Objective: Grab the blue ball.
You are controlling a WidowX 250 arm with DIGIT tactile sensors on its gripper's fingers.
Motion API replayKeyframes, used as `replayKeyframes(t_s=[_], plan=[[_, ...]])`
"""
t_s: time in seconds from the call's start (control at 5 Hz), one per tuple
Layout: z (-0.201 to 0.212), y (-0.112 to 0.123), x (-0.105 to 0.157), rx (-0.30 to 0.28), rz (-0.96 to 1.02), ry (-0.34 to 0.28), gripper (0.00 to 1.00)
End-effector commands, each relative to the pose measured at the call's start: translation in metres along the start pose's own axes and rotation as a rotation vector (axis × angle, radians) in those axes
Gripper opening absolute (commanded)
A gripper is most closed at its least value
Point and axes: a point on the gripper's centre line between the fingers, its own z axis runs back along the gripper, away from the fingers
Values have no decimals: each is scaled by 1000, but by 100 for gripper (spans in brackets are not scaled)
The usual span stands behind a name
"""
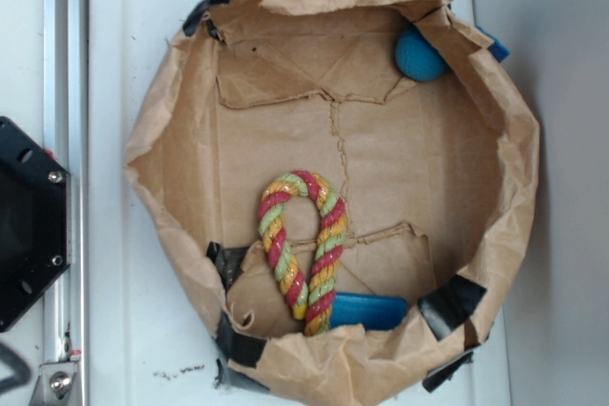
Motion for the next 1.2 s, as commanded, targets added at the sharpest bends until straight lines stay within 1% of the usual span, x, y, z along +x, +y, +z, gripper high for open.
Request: replayKeyframes(t_s=[0.0,0.2,0.4,0.6,1.0], plan=[[0,0,0,0,0,0,100],[-10,9,38,23,72,-59,100],[-24,19,62,40,152,-105,100],[-35,34,77,27,291,-182,100],[-35,34,77,27,291,-182,100]])
